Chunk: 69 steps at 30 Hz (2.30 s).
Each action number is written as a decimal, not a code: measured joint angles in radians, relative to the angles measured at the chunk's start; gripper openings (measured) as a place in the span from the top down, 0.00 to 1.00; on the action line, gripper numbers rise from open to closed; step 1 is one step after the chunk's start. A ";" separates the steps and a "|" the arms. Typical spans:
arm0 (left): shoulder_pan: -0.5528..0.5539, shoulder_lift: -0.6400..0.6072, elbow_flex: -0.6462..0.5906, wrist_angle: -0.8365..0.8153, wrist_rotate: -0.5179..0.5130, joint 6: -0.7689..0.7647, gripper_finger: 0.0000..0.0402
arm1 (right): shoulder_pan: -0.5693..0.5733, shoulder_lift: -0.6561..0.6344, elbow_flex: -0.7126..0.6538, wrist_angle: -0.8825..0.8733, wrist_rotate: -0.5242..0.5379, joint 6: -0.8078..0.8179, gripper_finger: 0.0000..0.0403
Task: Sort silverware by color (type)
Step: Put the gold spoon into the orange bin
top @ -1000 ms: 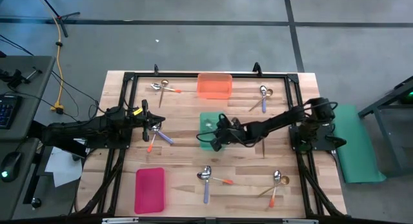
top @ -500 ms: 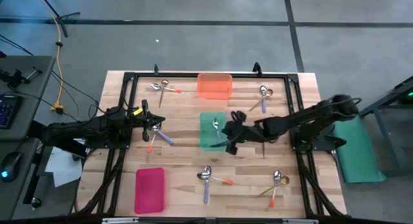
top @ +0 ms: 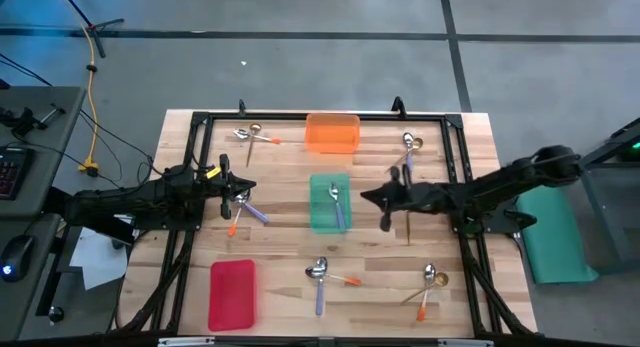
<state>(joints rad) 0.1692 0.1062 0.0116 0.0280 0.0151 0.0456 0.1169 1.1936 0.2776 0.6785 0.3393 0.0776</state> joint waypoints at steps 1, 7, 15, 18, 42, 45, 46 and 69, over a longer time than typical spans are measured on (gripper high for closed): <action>0.000 0.000 0.000 0.000 0.000 0.000 1.00 | -0.014 -0.005 -0.028 0.050 -0.005 0.000 1.00; 0.000 0.009 0.000 0.000 0.000 -0.019 1.00 | -0.100 -0.006 -0.110 0.166 -0.006 0.034 1.00; 0.000 0.115 0.000 0.026 0.000 -0.047 1.00 | -0.203 -0.006 -0.117 0.130 -0.007 0.053 1.00; 0.000 0.177 0.000 0.081 -0.001 -0.053 1.00 | -0.225 -0.006 -0.117 0.123 -0.011 0.053 1.00; -0.002 0.599 0.000 0.421 -0.046 -0.105 1.00 | -0.399 -0.006 -0.117 -0.179 0.089 0.303 1.00; -0.021 0.632 0.003 0.449 -0.048 -0.106 1.00 | -0.399 -0.006 -0.117 -0.179 0.089 0.286 1.00; -0.032 0.645 0.010 0.445 -0.047 -0.106 1.00 | -0.399 -0.006 -0.117 -0.178 0.089 0.279 1.00; -0.215 0.948 0.424 -0.223 -0.079 -0.151 0.93 | -0.398 -0.006 -0.117 -0.172 0.049 0.185 1.00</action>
<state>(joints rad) -0.0459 1.0541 0.4358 -0.1948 -0.0638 -0.1056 -0.2810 1.1881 0.1604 0.5062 0.3885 0.2631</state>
